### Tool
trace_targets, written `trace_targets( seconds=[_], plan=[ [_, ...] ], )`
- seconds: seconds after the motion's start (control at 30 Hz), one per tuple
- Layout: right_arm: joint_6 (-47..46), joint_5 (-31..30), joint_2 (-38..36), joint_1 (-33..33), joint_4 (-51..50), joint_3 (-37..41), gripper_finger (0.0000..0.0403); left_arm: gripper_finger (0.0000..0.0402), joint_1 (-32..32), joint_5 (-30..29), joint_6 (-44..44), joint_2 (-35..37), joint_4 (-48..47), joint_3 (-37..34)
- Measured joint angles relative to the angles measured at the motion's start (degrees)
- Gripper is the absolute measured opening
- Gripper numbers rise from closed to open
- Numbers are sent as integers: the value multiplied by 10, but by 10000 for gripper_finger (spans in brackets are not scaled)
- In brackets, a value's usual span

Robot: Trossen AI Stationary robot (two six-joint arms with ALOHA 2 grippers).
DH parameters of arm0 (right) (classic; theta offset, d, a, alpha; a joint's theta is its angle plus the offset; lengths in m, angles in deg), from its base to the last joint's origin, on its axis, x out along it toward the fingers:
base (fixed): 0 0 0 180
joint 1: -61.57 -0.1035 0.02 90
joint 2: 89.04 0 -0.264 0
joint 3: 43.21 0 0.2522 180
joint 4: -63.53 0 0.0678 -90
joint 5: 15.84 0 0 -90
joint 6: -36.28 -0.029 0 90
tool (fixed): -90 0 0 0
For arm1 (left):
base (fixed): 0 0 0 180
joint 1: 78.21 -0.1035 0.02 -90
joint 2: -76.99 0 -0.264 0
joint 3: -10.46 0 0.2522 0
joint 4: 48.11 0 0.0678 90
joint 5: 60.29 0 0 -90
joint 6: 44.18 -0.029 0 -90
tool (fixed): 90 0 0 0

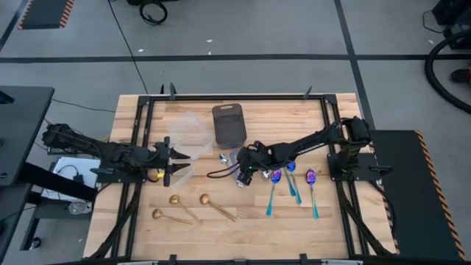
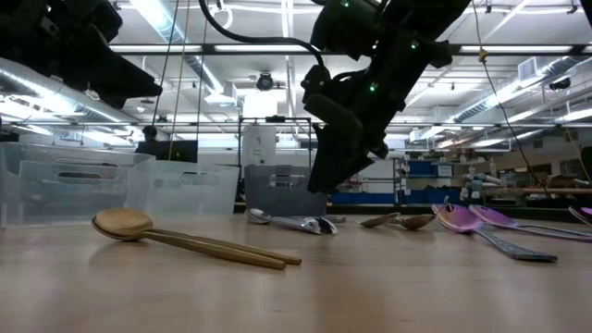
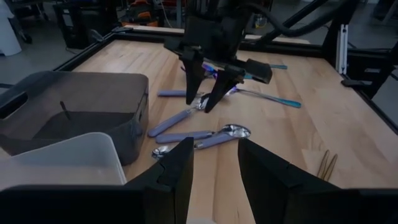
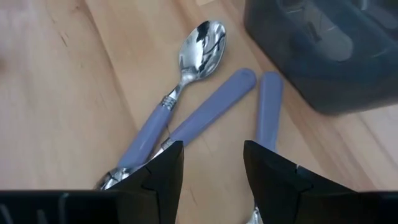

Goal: Sort silverware by color (type)
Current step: Put the purple spoon into the black transparent bin

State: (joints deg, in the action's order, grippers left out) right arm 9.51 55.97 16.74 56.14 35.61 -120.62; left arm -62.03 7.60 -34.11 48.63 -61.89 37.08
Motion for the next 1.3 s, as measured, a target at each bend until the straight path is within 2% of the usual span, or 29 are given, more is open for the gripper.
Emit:
trace_targets(
  seconds=[0.67, 0.93, 1.3],
  plan=[
    [-50, 18, -25, 3, -62, 0, 178, 133, 0, -1, 10, -1, 3, 0],
    [-16, -18, -9, 3, -66, 3, 177, 133, 0, -2, 13, -1, 5, 0],
    [0, -3, 0, 37, -28, 43, 162, 133, 0, -2, 13, -9, 15, 0]
  ],
)
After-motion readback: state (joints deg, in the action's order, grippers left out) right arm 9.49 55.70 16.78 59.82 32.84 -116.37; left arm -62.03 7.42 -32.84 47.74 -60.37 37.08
